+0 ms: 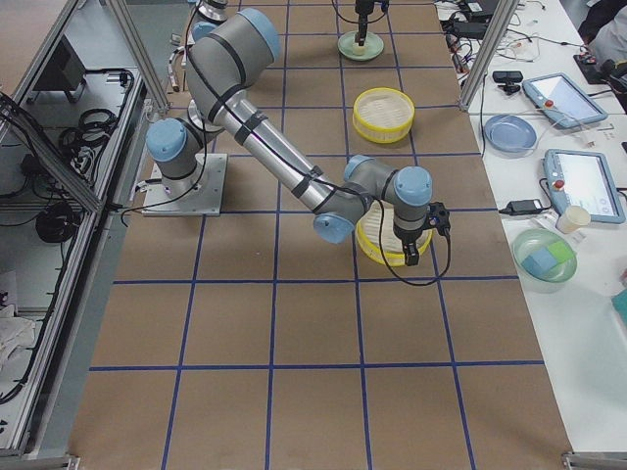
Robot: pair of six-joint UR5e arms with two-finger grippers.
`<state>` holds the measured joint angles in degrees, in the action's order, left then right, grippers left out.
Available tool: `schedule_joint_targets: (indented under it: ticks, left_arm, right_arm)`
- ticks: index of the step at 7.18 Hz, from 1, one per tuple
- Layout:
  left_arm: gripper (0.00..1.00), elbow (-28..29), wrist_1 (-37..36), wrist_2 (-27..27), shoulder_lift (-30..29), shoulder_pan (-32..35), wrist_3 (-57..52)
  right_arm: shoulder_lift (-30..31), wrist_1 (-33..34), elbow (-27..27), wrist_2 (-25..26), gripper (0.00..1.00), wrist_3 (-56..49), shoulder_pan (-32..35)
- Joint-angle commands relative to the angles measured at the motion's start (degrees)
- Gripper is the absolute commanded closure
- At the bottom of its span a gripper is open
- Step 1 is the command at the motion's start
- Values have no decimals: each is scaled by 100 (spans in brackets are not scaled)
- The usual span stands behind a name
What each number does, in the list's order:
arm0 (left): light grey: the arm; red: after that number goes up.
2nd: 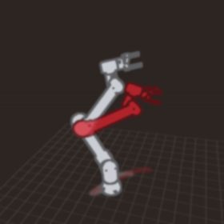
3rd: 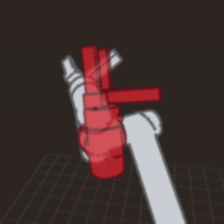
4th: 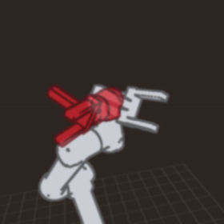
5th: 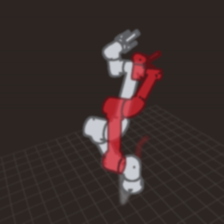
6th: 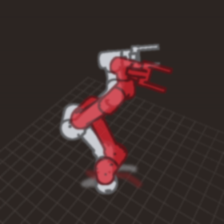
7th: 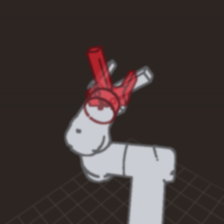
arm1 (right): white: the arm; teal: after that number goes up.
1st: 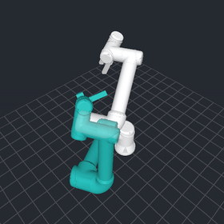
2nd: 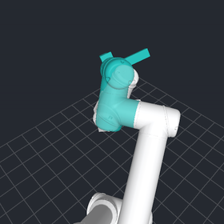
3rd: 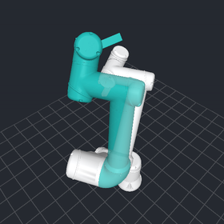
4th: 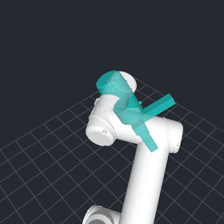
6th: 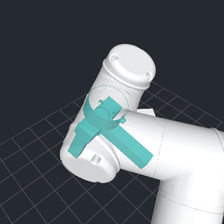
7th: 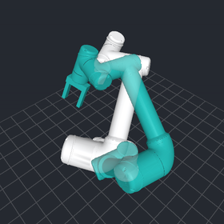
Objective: Stack buns with steamer
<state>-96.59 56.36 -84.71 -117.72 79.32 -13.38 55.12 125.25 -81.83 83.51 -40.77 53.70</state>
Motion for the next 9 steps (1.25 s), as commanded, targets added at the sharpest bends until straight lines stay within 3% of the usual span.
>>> schedule_joint_targets:
  ticks: [1, 2, 3, 5, 6, 7, 9]
  left_arm:
    - [41, 0, -72, 25, -207, 4, 2]
    - [88, 0, -90, 25, -234, 4, -15]
    - [100, 35, -125, 33, -225, -5, -15]
    - [100, 70, -484, 164, -25, 13, 203]
    - [100, 183, -494, 696, 142, 56, 935]
    - [100, 454, -503, 780, 248, 318, 1708]
    - [100, 851, -1000, 1015, 276, 1266, 4068]
  right_arm:
    - [-158, 113, 0, -10, 31, -27, -9]
    - [-220, 157, 0, -10, 41, -106, -9]
    - [-247, 167, 0, -10, 41, -115, -9]
    - [-282, 167, 9, -19, 49, -124, -9]
    - [-300, 167, 9, -11, 55, -185, -9]
    - [-300, 167, 9, -19, 56, -185, -18]
    - [-309, 167, 9, -19, 70, -185, -9]
